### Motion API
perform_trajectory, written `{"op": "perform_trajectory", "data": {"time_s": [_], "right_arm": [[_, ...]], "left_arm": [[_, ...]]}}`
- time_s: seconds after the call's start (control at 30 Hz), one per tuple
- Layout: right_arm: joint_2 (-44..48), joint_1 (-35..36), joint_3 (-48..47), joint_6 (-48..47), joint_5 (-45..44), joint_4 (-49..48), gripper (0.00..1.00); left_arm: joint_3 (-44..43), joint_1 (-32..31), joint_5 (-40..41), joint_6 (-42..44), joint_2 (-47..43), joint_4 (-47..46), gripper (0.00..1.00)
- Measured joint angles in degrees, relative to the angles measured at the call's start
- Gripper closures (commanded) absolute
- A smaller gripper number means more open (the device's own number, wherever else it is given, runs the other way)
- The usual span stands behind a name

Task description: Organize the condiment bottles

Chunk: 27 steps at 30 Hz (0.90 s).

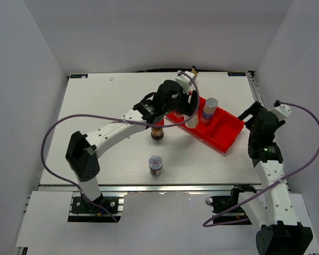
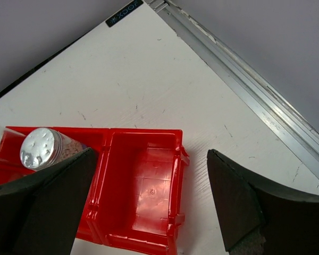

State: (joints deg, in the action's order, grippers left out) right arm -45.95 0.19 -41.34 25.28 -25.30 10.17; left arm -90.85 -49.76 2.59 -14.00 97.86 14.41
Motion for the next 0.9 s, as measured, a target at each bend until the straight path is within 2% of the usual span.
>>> {"op": "perform_trajectory", "data": {"time_s": [0.33, 0.7, 0.87, 0.9], "right_arm": [[4.2, -1.2, 1.0, 0.0, 1.5, -0.1, 0.11], [5.6, -1.2, 1.9, -0.2, 3.0, -0.2, 0.1], [5.9, -1.3, 1.9, -0.3, 3.6, -0.7, 0.11], [5.9, -1.3, 1.9, -0.4, 3.7, -0.8, 0.11]], "left_arm": [[-11.3, -1.1, -2.5, 1.0, 14.8, -0.1, 0.86], [-21.5, -2.1, 0.9, 2.2, 25.7, -0.2, 0.86], [-22.5, -2.2, 4.2, 2.7, 28.4, 0.4, 0.82], [-22.5, -2.2, 5.4, 2.8, 28.9, 0.7, 0.77]]}}
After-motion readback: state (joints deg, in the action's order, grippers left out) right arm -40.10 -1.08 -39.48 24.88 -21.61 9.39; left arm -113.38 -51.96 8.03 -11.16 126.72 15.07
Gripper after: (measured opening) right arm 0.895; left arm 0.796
